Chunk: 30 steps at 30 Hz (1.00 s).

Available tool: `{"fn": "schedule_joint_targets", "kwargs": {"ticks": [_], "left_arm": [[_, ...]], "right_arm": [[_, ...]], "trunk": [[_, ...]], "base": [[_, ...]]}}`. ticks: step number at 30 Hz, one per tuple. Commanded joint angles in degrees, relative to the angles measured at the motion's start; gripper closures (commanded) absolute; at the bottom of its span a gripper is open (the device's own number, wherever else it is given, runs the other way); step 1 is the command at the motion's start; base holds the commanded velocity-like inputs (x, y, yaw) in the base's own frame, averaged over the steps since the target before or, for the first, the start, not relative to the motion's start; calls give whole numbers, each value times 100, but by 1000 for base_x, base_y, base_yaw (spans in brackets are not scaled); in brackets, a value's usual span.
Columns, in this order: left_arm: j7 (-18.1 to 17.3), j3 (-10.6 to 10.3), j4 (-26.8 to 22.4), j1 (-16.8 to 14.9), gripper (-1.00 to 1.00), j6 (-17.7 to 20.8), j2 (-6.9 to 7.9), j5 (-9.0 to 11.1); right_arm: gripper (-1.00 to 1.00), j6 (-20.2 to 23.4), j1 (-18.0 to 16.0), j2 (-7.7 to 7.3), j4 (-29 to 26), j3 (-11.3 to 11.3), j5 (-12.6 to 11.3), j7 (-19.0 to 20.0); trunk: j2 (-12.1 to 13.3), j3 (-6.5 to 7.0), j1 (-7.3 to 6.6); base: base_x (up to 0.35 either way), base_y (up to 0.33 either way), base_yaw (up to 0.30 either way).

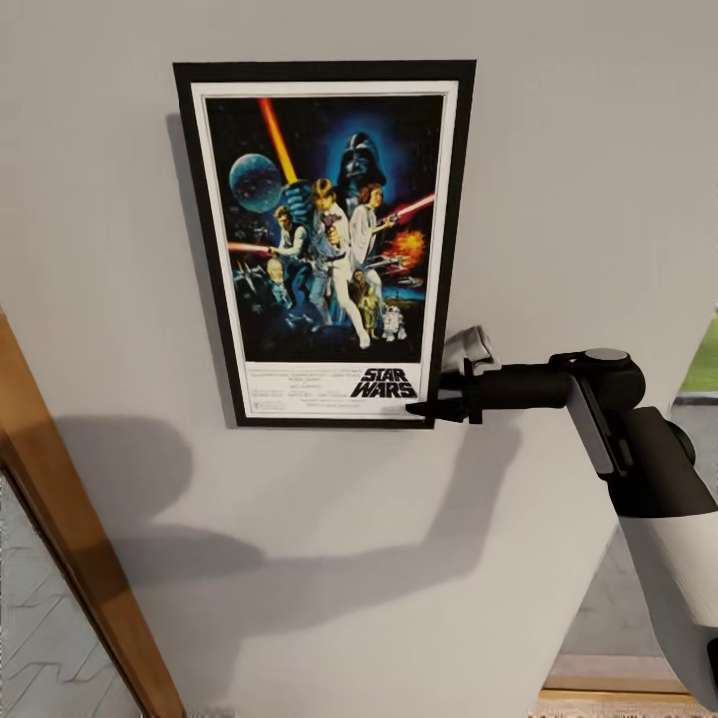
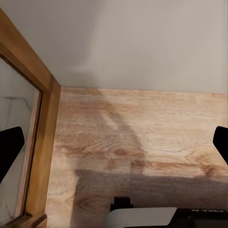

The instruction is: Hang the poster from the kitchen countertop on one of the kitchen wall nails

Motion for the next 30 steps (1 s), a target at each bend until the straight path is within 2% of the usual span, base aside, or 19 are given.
{"fn": "schedule_joint_targets", "kwargs": {"ticks": [1, 13, 16, 17, 20, 23, 24, 26, 27, 28, 29, 30], "left_arm": [[-39, 27, -5, 3, -100, -8, -4, -14], [-40, 27, -2, 3, -100, -5, -4, -14], [-40, 27, 3, 3, -100, -3, -4, -14], [-46, 30, 12, 3, -100, -6, -4, -14], [-53, 37, 12, 3, -100, -8, -4, -14], [-57, 43, 30, 3, -100, -8, -4, -8], [-58, 44, 43, 3, -100, -9, -4, -6], [-58, 44, 45, 3, -100, -9, -4, -3], [-58, 45, 46, 3, -100, -9, -4, 0], [-58, 45, 46, 3, -100, -9, -4, 1], [-58, 45, 48, 3, -100, -9, -4, 2], [-58, 45, 50, 3, -100, -9, -4, 2]], "right_arm": [[-100, 34, -2, -6, 3, 8, -25, -10], [-100, 34, -2, -6, 2, 8, -32, -6], [-100, 28, 167, -6, -13, 7, -39, 9], [-100, -165, 936, -6, -47, -93, -58, 30], [-100, -607, 1573, -2, -46, -395, -65, 30], [-100, -1279, 2593, 7, -18, -677, -66, 23], [-100, -2099, 3680, 27, 256, -759, -62, -7], [-100, -2329, 3903, 37, 480, -761, -62, -17], [-100, -2711, 4147, 50, 1018, -763, -64, -27], [-100, -2861, 4203, 53, 1252, -763, -65, -29], [-100, -3208, 4287, 57, 1827, -764, -68, -32], [-100, -3399, 4317, 59, 2162, -766, -70, -33]], "trunk": [[-4, -1, 0], [-4, -1, 0], [-4, -1, 0], [-4, -1, 0], [-4, -1, 0], [-4, -1, 0], [-4, -1, 0], [-4, 3, 0], [-4, 9, 0], [-4, 15, 0], [-4, 23, 0], [-4, 30, 0]], "base": [[-195, 0, 0], [-161, 0, 0], [-205, 0, 0], [-281, 0, 0], [-309, 0, 0], [-276, 0, 0], [-35, 0, 0], [-25, 0, 0], [-11, 0, 0], [-9, 0, 0], [-6, 0, 0], [-5, 0, 0]]}}
